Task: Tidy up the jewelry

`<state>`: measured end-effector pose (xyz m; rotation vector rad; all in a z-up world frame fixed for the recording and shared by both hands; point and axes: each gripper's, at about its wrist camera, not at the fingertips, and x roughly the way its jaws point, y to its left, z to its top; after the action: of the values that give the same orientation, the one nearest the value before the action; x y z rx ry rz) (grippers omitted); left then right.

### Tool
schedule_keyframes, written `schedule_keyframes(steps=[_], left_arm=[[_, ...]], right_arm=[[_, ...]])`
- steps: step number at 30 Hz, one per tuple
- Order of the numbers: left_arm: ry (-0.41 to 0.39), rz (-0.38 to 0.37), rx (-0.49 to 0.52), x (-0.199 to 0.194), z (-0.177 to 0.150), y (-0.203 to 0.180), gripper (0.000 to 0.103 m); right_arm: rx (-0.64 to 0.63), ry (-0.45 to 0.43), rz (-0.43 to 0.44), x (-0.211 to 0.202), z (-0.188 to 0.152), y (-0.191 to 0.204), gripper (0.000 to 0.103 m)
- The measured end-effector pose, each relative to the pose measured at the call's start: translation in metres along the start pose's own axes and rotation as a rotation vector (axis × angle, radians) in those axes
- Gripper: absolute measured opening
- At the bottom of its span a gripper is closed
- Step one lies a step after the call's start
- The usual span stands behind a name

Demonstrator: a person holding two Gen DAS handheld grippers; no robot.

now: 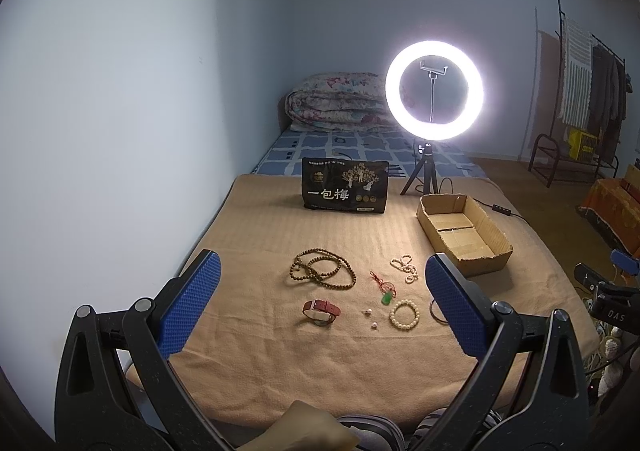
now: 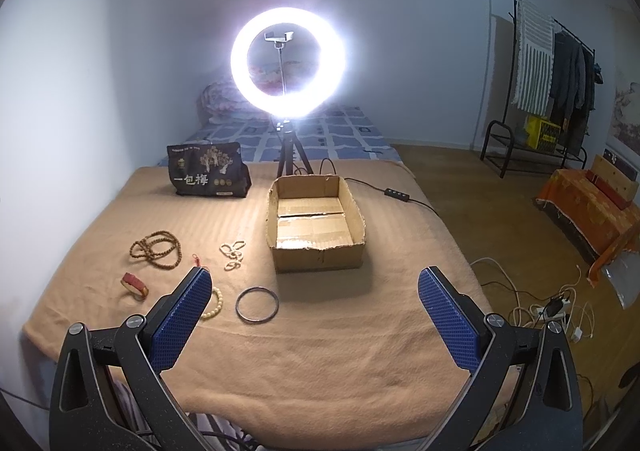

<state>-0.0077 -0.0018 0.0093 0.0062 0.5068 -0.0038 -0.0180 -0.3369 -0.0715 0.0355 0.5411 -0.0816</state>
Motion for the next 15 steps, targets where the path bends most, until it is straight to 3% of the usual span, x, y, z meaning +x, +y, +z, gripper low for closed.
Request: schedule_keyframes(steps=[15], left_arm=[[0.027,-0.004,0.002,0.013,-0.005,0.004,0.103]], right_arm=[[-0.004,0.023,-0.004,0.007,-0.004,0.002,0.102]])
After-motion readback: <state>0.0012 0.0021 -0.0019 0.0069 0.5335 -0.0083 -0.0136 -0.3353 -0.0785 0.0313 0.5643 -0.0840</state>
